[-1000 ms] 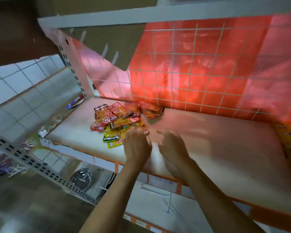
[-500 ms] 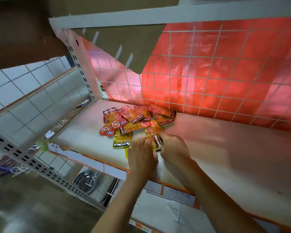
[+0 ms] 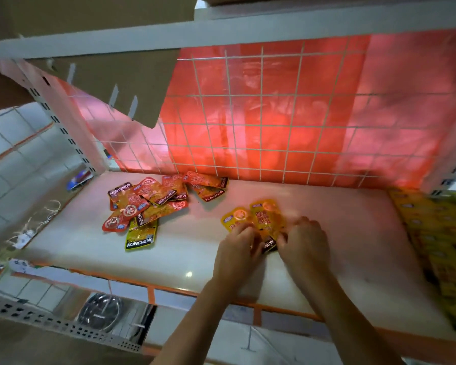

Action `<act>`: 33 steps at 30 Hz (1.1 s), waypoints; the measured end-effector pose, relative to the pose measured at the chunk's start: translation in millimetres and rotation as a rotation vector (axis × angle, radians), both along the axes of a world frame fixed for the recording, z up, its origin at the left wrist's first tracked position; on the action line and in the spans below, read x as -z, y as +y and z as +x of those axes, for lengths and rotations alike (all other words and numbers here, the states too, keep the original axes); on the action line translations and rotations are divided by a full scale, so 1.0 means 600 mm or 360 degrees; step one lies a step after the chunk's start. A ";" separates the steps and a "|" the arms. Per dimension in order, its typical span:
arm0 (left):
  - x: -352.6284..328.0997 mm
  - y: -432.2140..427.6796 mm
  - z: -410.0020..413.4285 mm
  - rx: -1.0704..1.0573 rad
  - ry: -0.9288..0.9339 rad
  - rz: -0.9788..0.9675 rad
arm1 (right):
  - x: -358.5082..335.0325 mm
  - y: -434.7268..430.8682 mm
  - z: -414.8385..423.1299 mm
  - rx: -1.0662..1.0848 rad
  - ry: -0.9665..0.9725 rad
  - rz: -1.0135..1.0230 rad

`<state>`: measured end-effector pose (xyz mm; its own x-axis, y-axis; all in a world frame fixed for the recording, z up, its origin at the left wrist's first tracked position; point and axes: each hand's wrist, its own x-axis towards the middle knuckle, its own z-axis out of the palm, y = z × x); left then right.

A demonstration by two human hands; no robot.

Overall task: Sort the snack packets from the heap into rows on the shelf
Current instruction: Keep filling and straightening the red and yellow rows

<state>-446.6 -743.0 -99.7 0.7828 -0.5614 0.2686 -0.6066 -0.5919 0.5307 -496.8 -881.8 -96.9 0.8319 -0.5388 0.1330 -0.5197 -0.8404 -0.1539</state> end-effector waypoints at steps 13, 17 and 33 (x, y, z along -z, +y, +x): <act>0.012 -0.040 0.001 -0.0336 -0.0086 0.0527 | -0.012 -0.009 0.056 0.0177 -0.0046 0.0303; 0.008 -0.064 0.007 -0.0059 -0.0019 0.0316 | -0.022 -0.052 0.048 0.0178 -0.0102 0.0672; -0.008 -0.310 -0.060 0.0628 -0.0095 0.0151 | -0.087 -0.285 -0.136 0.0612 -0.0795 0.0871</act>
